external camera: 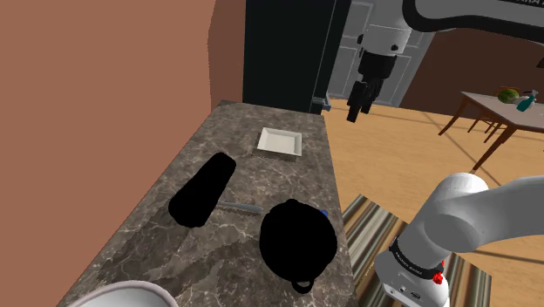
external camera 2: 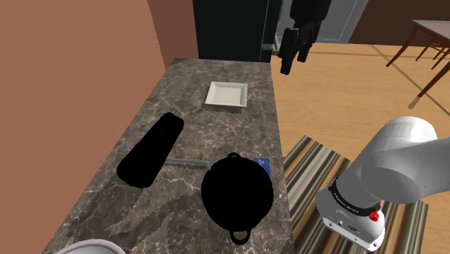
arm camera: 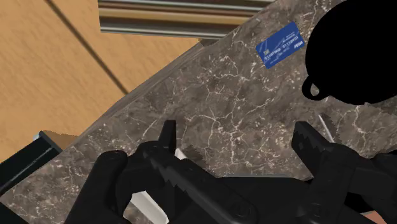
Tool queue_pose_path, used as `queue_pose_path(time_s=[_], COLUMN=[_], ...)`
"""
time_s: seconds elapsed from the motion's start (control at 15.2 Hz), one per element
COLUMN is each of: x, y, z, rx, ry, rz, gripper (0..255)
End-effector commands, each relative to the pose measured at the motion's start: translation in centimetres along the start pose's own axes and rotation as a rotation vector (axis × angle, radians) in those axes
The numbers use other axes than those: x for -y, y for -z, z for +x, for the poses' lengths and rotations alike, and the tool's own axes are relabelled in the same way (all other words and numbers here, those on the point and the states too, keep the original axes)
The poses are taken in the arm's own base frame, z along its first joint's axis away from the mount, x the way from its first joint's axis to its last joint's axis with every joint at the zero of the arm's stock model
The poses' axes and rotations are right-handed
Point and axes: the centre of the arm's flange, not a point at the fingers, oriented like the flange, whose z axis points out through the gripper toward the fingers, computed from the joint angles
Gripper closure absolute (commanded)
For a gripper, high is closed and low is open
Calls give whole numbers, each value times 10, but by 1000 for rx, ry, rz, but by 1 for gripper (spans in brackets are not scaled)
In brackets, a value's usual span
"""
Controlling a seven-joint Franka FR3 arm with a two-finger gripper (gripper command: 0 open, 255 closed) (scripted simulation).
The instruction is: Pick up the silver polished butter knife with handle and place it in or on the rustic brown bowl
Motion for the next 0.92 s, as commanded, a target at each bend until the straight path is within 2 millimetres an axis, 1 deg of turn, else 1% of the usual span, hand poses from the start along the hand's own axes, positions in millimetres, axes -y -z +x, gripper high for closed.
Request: queue_pose_path(time_s=[0.0, 0.4, 0.86], x=[0, 41, 97], y=[0, -41, -91], z=[0, 57, 115], rx=[0, 29, 63], ry=[0, 113, 246], rz=[0, 12, 26], gripper=[0, 0, 0])
